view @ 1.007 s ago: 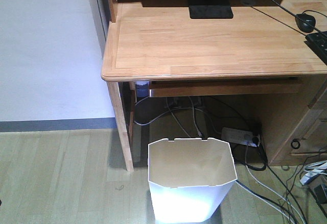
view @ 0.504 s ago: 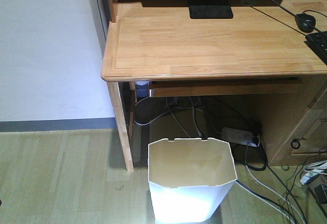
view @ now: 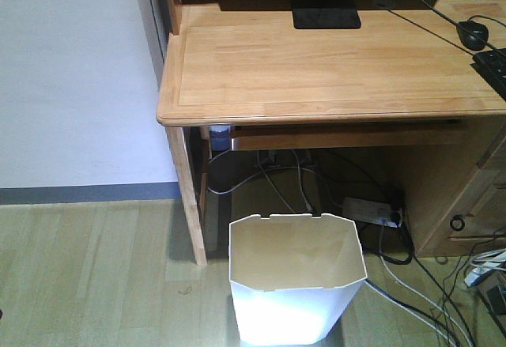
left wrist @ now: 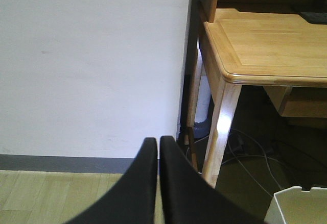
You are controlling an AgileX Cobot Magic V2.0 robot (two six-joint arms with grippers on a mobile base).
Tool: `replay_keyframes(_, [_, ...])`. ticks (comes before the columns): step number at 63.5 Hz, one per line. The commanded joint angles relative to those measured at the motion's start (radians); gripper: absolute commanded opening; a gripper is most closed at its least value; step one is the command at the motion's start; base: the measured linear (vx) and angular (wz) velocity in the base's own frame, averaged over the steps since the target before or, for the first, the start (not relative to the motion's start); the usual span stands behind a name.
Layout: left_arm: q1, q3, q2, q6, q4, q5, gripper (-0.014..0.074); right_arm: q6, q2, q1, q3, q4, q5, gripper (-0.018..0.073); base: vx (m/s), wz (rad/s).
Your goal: Move trash bin to bedside with robot
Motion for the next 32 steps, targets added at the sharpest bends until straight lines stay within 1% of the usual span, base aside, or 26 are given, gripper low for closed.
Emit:
replay_keyframes(1, [-0.003, 0.003, -0.014, -0.004, -0.002, -0.066, -0.0006, -0.007, -0.011, -0.005, 0.005, -0.006, -0.116, -0.0009, 0.00, 0.00])
replay_keyframes(8, [-0.003, 0.003, -0.014, -0.004, -0.002, -0.066, -0.0006, -0.040, -0.011, -0.005, 0.000, -0.014, -0.167, -0.0009, 0.00, 0.00])
replay_keyframes(17, [-0.003, 0.003, -0.014, -0.004, -0.002, -0.066, -0.0006, -0.040, 0.011, -0.005, -0.067, -0.014, -0.159, -0.0009, 0.00, 0.00])
replay_keyframes(26, [-0.003, 0.003, -0.014, -0.004, -0.002, -0.066, -0.0006, -0.041, 0.111, -0.005, -0.168, -0.014, -0.126, -0.0009, 0.00, 0.00])
replay_keyframes(32, [-0.003, 0.003, -0.014, -0.004, -0.002, -0.066, -0.0006, -0.041, 0.213, -0.005, -0.248, -0.014, -0.057, -0.0009, 0.00, 0.00])
